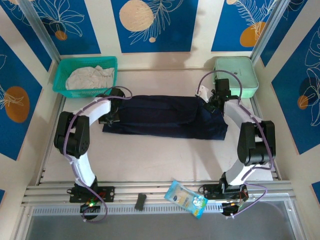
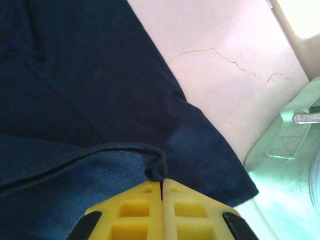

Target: Fold and stack the t-shirts

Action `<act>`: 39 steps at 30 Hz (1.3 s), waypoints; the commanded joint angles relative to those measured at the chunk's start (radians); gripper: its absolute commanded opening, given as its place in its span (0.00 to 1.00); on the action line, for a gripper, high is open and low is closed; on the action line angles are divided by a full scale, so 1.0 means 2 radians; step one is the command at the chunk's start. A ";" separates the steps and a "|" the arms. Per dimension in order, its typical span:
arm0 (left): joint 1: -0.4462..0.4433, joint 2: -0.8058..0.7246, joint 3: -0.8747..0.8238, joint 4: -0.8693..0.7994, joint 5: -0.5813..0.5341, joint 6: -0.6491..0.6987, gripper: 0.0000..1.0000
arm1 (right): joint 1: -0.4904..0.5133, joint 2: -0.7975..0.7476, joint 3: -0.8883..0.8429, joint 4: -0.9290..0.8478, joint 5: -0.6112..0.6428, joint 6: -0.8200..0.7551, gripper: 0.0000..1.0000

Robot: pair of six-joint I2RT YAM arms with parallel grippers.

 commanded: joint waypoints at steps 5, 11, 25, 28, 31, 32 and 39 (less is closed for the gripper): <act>0.006 0.019 0.001 0.006 -0.017 0.001 0.01 | 0.002 0.053 0.040 0.036 0.016 0.041 0.00; 0.006 0.019 -0.013 0.012 -0.015 -0.004 0.09 | 0.014 0.110 0.087 0.029 0.037 0.128 0.00; 0.006 -0.025 -0.039 0.004 -0.025 0.000 0.37 | 0.042 0.107 0.111 -0.022 0.089 0.261 0.37; 0.006 -0.041 -0.041 0.000 -0.033 0.003 0.50 | 0.045 0.053 0.081 -0.049 0.115 0.337 0.39; 0.005 -0.056 -0.037 -0.003 -0.037 0.009 0.71 | 0.038 0.004 0.067 -0.134 0.137 0.464 0.39; 0.005 -0.060 -0.036 -0.004 -0.037 0.011 0.77 | 0.035 -0.009 0.062 -0.162 0.133 0.505 0.39; -0.005 -0.094 -0.031 -0.014 -0.033 0.023 0.96 | 0.013 -0.131 -0.059 -0.217 0.049 0.623 0.39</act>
